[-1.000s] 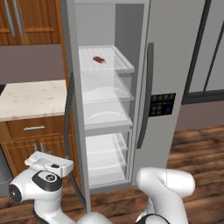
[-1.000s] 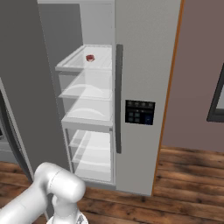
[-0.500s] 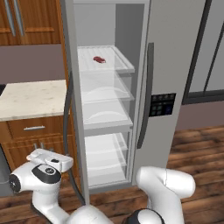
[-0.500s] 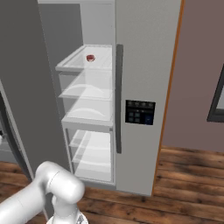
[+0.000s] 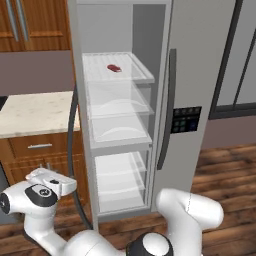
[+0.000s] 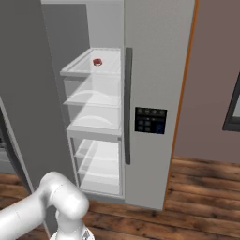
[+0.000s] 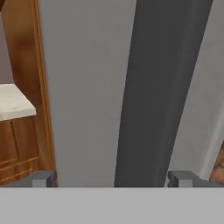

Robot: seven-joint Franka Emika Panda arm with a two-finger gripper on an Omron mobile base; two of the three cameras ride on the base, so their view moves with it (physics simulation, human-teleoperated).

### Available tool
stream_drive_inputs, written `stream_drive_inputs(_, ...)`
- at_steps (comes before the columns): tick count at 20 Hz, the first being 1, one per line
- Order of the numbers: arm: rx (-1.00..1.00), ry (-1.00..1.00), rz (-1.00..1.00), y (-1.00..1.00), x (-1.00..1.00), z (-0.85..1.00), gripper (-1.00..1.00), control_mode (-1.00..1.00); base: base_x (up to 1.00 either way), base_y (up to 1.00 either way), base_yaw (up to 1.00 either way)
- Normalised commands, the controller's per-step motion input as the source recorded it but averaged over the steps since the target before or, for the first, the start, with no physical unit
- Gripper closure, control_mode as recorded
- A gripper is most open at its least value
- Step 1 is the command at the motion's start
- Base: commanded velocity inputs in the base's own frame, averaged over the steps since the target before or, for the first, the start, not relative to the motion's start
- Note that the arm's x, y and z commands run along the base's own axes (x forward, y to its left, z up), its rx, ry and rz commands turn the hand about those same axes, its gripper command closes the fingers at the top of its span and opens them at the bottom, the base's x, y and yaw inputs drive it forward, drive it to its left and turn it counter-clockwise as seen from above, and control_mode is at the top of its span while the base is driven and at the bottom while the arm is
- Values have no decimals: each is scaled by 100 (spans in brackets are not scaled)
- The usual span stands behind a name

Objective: There's a chicken drumstick in the fridge that needs to be moved to the freezer for freezing. Pick up the chicken drumstick from the fridge, place it on any shelf in the freezer, and close the fridge and freezer doors when done.

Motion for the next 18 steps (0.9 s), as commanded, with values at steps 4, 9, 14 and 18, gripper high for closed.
stream_drive_inputs(4, 1, 0, -2, -80, 29, -11, -100, -100, 0, 0, 0)
stream_drive_inputs(9, 6, 0, -1, -100, 39, -15, -100, -100, 0, 0, 0)
stream_drive_inputs(14, 10, 0, 0, -100, 41, -9, -100, -100, 0, 0, 0)
stream_drive_inputs(18, 11, 0, 0, -100, 43, -1, -100, -100, 0, 0, 0)
